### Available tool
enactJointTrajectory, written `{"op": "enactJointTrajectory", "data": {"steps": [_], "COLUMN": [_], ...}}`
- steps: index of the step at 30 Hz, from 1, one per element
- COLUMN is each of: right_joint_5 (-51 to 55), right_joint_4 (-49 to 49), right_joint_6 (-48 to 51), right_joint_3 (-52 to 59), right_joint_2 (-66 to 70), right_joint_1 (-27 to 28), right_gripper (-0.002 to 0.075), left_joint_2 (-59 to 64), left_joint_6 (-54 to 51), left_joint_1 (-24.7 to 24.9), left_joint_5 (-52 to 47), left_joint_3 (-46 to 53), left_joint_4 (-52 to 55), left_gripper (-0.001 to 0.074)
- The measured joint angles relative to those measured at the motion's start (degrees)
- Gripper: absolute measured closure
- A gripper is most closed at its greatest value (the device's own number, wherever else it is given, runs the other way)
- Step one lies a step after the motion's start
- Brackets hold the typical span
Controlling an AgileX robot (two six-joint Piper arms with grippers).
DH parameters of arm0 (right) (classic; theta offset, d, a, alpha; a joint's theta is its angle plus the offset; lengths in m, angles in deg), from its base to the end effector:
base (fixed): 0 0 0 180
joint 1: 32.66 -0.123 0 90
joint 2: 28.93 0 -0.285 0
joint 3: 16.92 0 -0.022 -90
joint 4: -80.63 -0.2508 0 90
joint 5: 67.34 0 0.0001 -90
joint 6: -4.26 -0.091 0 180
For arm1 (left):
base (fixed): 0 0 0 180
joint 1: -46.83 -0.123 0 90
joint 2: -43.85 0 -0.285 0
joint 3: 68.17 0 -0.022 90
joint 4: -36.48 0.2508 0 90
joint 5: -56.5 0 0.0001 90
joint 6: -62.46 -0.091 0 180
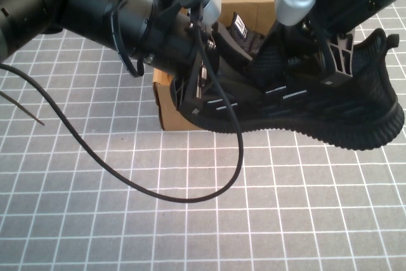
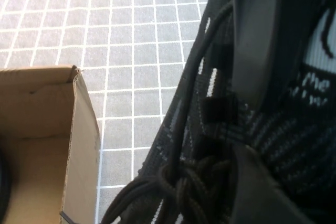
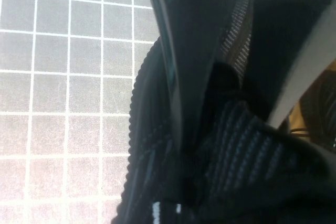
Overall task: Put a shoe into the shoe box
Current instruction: Hand over the shoe, then place the shoe in the shoe box
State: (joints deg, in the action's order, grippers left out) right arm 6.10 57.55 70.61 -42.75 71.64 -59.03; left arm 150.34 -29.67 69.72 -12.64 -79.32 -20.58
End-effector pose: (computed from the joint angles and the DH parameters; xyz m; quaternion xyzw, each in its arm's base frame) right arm 0.2845 0.1792 0.4198 -0.6803 0.6519 0.0962 0.3208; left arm 0.3044 -0.2060 0.3458 0.6761 0.5589 -0.3154 0.3619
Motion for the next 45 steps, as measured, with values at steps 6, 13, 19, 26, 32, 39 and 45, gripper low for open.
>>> {"op": "enactJointTrajectory", "data": {"steps": [6,13,19,26,32,39,45], "right_joint_5": [0.3,0.3,-0.6,-1.2,-1.2,-1.2,-1.2], "right_joint_4": [-0.2,-0.5,-0.1,5.8,11.8,16.9,19.4], "right_joint_6": [0.0,-1.3,-8.6,-17.9,-23.5,-33.1,-42.6], "right_joint_3": [0.0,0.0,0.0,0.0,0.0,-0.1,2.7], "right_joint_2": [0.0,0.0,0.0,-0.3,-4.2,-11.2,-17.6], "right_joint_1": [0.0,0.0,0.0,0.0,0.0,0.0,0.0], "right_gripper": [0.0732,0.0732,0.0623,0.0374,0.0392,0.0505,0.0648], "left_joint_2": [0.0,0.0,0.1,0.4,0.4,0.4,0.4], "left_joint_6": [0.0,2.5,4.7,5.0,5.1,5.2,3.9], "left_joint_1": [0.0,0.0,0.0,0.0,0.0,0.1,0.1], "left_joint_5": [0.1,1.5,3.0,4.4,7.5,11.7,21.4], "left_joint_3": [-0.1,-0.4,-0.4,-0.4,-0.3,-0.3,-0.3], "left_joint_4": [0.0,0.0,1.2,2.5,2.6,3.3,5.4], "left_gripper": [0.0622,0.0697,0.0701,0.0703,0.0706,0.0706,0.0707]}}
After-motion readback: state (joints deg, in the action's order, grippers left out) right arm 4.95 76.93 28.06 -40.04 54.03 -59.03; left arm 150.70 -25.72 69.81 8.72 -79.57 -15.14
